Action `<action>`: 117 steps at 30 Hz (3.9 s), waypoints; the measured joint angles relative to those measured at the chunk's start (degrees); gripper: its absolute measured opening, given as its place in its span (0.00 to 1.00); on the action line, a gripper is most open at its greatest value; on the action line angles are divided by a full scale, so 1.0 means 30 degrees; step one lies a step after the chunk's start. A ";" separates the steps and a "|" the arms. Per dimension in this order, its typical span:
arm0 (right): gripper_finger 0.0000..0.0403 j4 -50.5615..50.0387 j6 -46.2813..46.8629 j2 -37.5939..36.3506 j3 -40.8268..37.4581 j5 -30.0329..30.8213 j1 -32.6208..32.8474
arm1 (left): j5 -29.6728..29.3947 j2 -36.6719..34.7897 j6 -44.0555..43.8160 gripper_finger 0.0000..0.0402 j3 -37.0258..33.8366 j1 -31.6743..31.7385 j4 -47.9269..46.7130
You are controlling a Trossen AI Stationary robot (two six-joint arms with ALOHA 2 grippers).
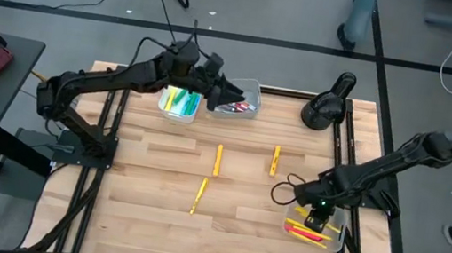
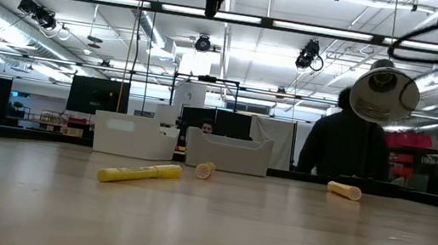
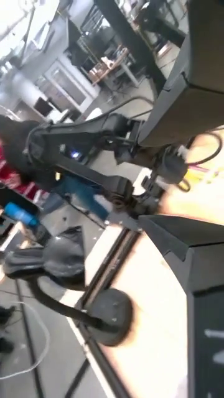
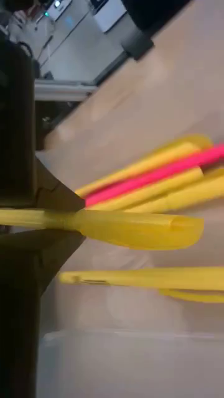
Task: Pick & Place Markers
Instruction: Put the yellow pen into the transparent bin, then put the dark yellow highlighter pen into the white bin
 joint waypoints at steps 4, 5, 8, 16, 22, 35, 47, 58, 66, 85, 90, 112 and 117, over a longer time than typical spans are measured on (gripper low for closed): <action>0.07 0.1394 0.0475 0.0558 -0.1293 0.0003 -0.0255 | 0.0422 -0.0527 0.0036 0.49 0.0000 0.0539 -0.2208; 0.08 0.1617 0.0489 0.0706 -0.1391 -0.0007 -0.0301 | 0.0421 -0.0681 0.0108 0.49 -0.0001 0.0729 -0.2962; 0.15 0.2304 0.0320 0.0948 -0.1419 0.0168 -0.0438 | 0.0355 -0.1288 0.1068 0.49 -0.0015 0.1302 -0.5311; 0.45 0.1939 0.1685 0.0857 0.0025 -0.3102 -0.1569 | -0.2026 -0.3210 0.5906 0.49 -0.0021 0.2903 -1.1695; 0.49 0.0096 0.1955 0.0729 0.4129 -0.3283 -0.2798 | -0.1877 -0.3614 0.7732 0.49 -0.2071 0.4206 -1.1352; 0.50 0.5506 0.0910 0.2293 0.6129 1.0040 -0.7917 | -0.0238 -0.3592 0.7031 0.49 -0.4911 0.4589 -0.7532; 0.70 0.3801 0.2526 0.7517 0.6129 0.9981 -1.2290 | 0.0268 -0.3587 0.7082 0.49 -0.4911 0.4586 -0.7307; 0.56 0.4136 0.4195 1.0556 0.6241 1.0022 -1.2196 | 0.0494 -0.3592 0.7082 0.49 -0.4911 0.4589 -0.7304; 0.43 0.4331 0.4357 1.0652 0.6201 1.0839 -1.1817 | 0.0647 -0.3584 0.7272 0.49 -0.4911 0.4582 -0.7304; 0.53 0.2336 0.1455 0.8950 0.6411 0.8624 -1.1755 | 0.0647 -0.3584 0.7436 0.49 -0.4903 0.4582 -0.7325; 0.67 0.0868 -0.4608 0.8218 0.6413 0.7030 -1.1131 | 0.0647 -0.3584 0.7439 0.49 -0.4903 0.4582 -0.7318; 0.48 0.3920 -1.0197 0.9762 0.3582 0.9022 -0.6778 | 0.0652 -0.3577 0.7380 0.49 -0.4896 0.4582 -0.7245; 0.23 0.4308 -0.9913 0.9768 0.3408 0.9380 -0.6680 | 0.0647 -0.3577 0.7388 0.49 -0.4896 0.4582 -0.7238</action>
